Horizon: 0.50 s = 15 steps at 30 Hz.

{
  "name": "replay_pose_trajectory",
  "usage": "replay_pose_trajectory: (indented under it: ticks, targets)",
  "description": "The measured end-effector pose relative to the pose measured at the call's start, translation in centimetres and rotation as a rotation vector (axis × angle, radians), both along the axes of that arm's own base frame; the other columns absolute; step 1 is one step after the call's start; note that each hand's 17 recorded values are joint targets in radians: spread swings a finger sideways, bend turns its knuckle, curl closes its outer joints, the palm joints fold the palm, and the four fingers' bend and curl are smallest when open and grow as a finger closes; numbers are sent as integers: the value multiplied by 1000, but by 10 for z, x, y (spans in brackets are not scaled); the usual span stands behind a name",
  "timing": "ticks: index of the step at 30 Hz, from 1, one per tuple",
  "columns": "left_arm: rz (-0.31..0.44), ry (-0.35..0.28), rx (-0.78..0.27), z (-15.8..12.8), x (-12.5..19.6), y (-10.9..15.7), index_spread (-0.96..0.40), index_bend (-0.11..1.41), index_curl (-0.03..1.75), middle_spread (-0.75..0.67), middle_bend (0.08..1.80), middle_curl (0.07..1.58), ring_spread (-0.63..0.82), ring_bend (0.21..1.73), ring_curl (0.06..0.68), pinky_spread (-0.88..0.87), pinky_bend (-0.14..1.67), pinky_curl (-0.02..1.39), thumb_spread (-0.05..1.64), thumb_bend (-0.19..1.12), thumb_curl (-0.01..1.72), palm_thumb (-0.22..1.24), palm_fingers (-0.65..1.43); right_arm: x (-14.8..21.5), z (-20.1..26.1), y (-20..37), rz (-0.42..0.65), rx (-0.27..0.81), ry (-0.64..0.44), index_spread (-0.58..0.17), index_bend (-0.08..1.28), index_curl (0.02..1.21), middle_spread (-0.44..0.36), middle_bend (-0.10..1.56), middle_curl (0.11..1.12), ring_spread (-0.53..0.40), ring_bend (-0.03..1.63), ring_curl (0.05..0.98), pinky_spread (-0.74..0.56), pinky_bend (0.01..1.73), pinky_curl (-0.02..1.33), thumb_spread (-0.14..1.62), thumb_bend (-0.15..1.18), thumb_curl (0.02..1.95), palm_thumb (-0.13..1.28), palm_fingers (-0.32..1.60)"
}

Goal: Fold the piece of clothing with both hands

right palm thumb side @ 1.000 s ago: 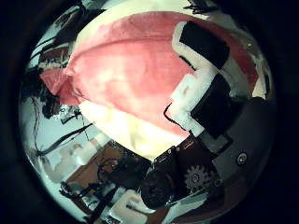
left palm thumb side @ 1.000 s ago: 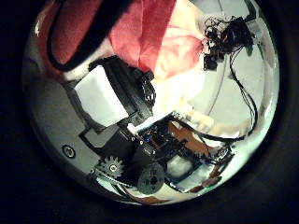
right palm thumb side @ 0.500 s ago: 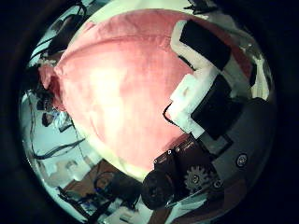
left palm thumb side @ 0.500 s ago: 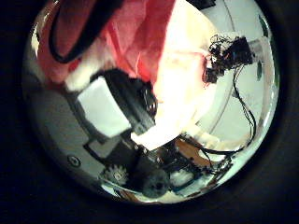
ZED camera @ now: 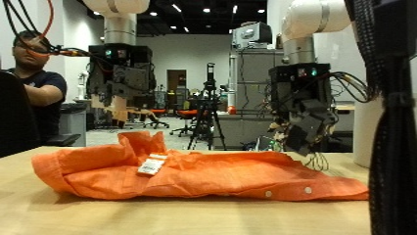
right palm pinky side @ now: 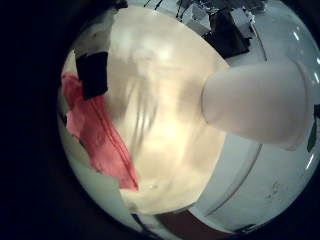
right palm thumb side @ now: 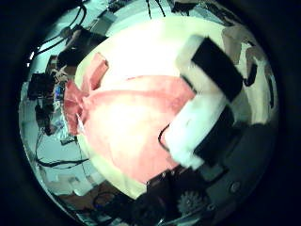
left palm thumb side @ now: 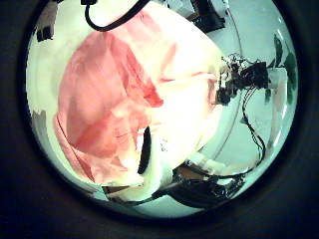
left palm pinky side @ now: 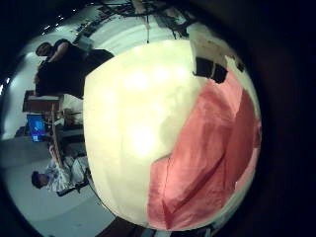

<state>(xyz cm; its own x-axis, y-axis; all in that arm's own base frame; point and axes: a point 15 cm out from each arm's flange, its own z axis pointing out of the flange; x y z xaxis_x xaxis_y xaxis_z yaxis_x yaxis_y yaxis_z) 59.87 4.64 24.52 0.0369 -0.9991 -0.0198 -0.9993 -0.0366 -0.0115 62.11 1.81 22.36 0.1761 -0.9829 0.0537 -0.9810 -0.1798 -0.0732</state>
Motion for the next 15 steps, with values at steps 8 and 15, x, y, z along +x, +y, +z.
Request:
replay_pose_trajectory:
  ticks: [8,15]
  targets:
    - [26,-76,2,46,-2,16,145,154,492,350,203,341,445,524,301,451,363,414,1218,-21,312,125,-44,-15,45,-12,29,20,-37,-405,434,637,-110,759,639,-198,977,514,-134,593,754,1554,-7,222,619,210]
    - [19,-28,-1,70,-30,18,147,146,408,389,182,318,512,471,269,521,331,371,1192,-22,279,105,-50,-83,64,-31,102,1,32,-383,475,599,-129,693,576,-134,814,434,101,411,636,1543,-6,203,600,180]
